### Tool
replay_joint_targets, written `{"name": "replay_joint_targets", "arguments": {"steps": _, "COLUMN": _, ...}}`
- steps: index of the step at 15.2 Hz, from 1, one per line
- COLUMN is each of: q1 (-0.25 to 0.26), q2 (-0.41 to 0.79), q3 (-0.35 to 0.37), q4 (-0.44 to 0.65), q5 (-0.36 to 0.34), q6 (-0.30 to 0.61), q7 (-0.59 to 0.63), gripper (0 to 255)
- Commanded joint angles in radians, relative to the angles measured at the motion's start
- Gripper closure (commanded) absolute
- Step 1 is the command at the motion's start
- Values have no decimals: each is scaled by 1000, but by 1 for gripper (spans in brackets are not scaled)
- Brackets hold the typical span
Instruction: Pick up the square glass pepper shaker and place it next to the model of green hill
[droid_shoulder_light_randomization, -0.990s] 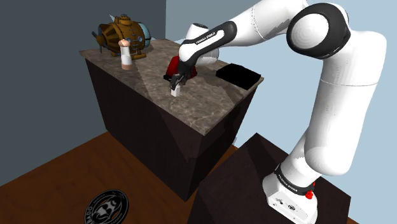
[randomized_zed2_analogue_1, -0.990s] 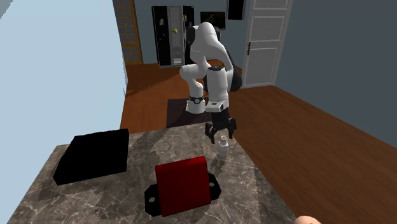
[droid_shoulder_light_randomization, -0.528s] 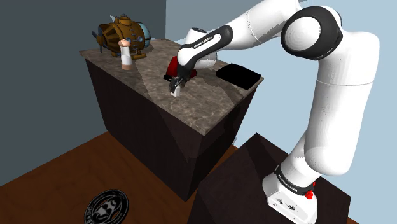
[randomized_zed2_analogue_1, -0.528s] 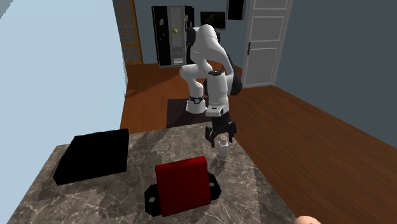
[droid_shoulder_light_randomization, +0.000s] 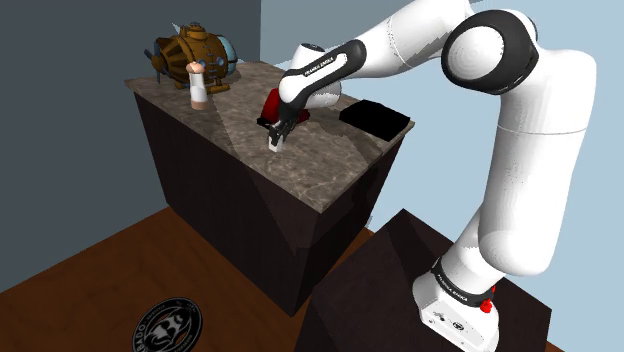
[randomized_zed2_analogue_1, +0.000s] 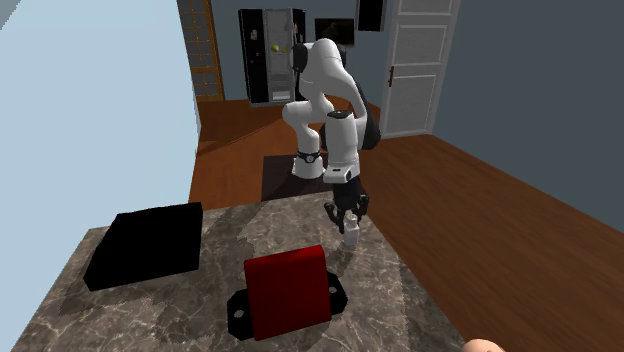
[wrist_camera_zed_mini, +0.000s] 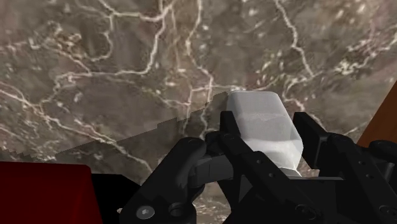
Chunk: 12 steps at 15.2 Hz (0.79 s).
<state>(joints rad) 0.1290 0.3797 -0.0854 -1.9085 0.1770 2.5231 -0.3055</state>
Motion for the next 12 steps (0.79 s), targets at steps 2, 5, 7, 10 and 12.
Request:
{"name": "replay_joint_targets", "arguments": {"steps": 2, "q1": 1, "q2": 1, "q3": 0, "q4": 0, "q5": 0, "q6": 0, "q7": 0, "gripper": 255}}
{"name": "replay_joint_targets", "arguments": {"steps": 5, "q1": 0, "q2": 0, "q3": 0, "q4": 0, "q5": 0, "q6": 0, "q7": 0, "gripper": 255}}
{"name": "replay_joint_targets", "arguments": {"steps": 7, "q1": 2, "q2": -15, "q3": -2, "q4": 6, "q5": -5, "q6": -21, "q7": 5, "gripper": 255}}
{"name": "replay_joint_targets", "arguments": {"steps": 10, "q1": 4, "q2": -37, "q3": -6, "q4": 17, "q5": -12, "q6": -54, "q7": 12, "gripper": 255}}
{"name": "replay_joint_targets", "arguments": {"steps": 12, "q1": 5, "q2": -51, "q3": -8, "q4": 25, "q5": -17, "q6": -77, "q7": 17, "gripper": 255}}
